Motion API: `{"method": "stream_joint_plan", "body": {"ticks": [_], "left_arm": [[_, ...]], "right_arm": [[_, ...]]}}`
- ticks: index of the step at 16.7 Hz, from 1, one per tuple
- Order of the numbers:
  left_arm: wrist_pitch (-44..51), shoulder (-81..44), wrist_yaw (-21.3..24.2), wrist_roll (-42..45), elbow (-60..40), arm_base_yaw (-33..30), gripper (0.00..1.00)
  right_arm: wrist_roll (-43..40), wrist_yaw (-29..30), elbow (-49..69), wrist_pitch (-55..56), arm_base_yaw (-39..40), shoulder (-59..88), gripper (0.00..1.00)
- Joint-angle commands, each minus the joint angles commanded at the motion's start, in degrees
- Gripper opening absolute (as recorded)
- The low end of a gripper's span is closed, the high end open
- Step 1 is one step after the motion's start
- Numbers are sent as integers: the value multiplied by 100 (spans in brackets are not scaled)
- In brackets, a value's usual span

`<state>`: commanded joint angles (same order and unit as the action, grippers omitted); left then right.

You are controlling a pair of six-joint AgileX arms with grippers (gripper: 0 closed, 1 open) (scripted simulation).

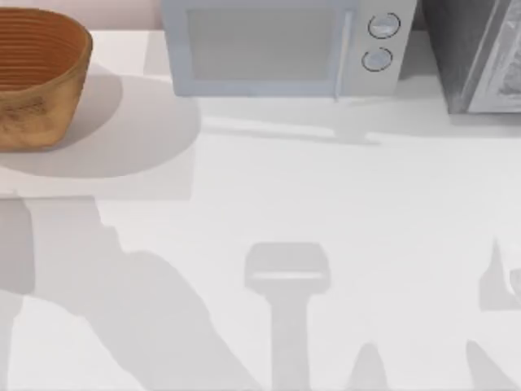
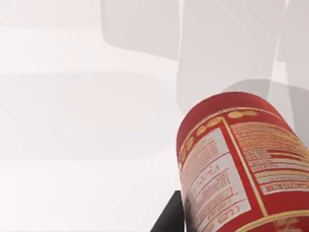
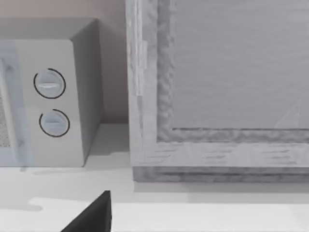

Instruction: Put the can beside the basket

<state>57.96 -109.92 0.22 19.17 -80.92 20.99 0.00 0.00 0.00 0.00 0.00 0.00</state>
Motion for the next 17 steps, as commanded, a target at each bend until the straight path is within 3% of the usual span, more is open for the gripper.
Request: {"method": "stream_joint_plan", "body": {"ticks": [6, 11, 17], "left_arm": [[35, -122, -62, -381, 117, -685, 0], [51, -108, -59, -411, 129, -740, 0], [51, -108, -59, -411, 129, -740, 45]], "right_arm": [[0, 0, 0, 0, 0, 0, 100], [0, 0, 0, 0, 0, 0, 100], [0, 0, 0, 0, 0, 0, 100]]}}
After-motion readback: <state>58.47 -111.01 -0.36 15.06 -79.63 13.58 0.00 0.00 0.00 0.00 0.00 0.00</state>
